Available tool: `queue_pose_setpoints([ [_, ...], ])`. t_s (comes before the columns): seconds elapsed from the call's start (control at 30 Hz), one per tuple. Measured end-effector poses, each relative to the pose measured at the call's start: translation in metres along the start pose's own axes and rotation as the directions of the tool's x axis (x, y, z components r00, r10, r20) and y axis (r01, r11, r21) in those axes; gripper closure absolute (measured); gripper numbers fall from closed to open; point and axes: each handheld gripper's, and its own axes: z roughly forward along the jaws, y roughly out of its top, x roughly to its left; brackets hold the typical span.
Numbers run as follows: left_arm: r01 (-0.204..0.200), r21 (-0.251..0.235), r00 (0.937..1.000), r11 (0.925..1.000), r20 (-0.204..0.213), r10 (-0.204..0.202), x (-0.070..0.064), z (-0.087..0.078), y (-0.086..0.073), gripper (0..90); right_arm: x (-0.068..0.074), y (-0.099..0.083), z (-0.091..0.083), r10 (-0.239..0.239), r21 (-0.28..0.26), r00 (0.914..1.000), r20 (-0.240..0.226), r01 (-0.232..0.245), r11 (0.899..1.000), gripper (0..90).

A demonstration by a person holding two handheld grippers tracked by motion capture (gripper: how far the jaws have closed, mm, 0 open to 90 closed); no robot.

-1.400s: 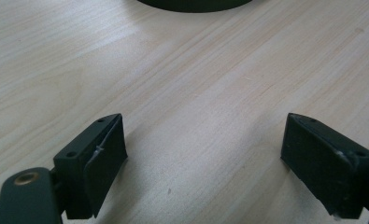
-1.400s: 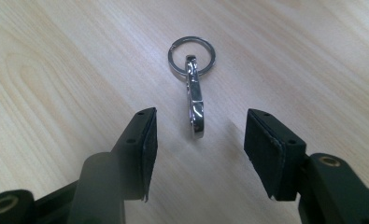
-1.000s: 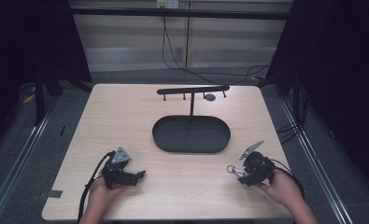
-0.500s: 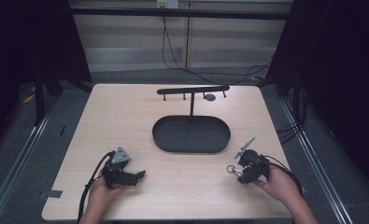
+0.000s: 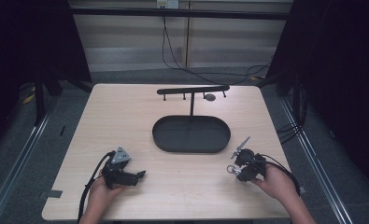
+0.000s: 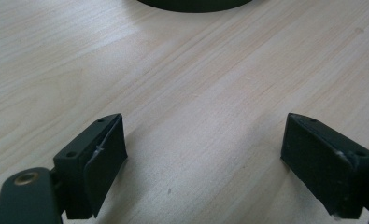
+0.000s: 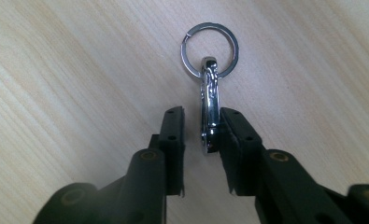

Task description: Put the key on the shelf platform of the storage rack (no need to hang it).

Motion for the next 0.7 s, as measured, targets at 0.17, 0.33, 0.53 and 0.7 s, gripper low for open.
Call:
queue_pose_setpoints([
  [0.17, 0.000, 0.000, 1.0000, 1.0000, 0.000, 0.000, 0.000, 0.000, 0.000, 13.6, 0.001, 0.000, -0.002, -0.015, -0.010, 0.9999, 0.008, 0.015, 1.000, 84.4],
  [0.33, 0.000, 0.000, 1.0000, 1.0000, 0.000, 0.000, 0.000, 0.000, 0.000, 13.6, 0.002, -0.001, -0.007, -0.031, -0.035, 0.9993, 0.023, 0.032, 0.999, 85.0],
  [0.53, 0.000, 0.000, 1.0000, 1.0000, 0.000, 0.000, 0.000, 0.000, 0.000, 13.6, 0.001, 0.000, -0.023, -0.021, -0.087, 0.9988, 0.044, 0.025, 0.996, 85.1],
  [0.7, 0.004, 0.001, 1.0000, 1.0000, -0.004, -0.004, -0.001, 0.000, 0.000, 13.4, 0.001, 0.001, -0.028, -0.019, -0.107, 0.9983, 0.055, 0.025, 0.994, 85.2],
])
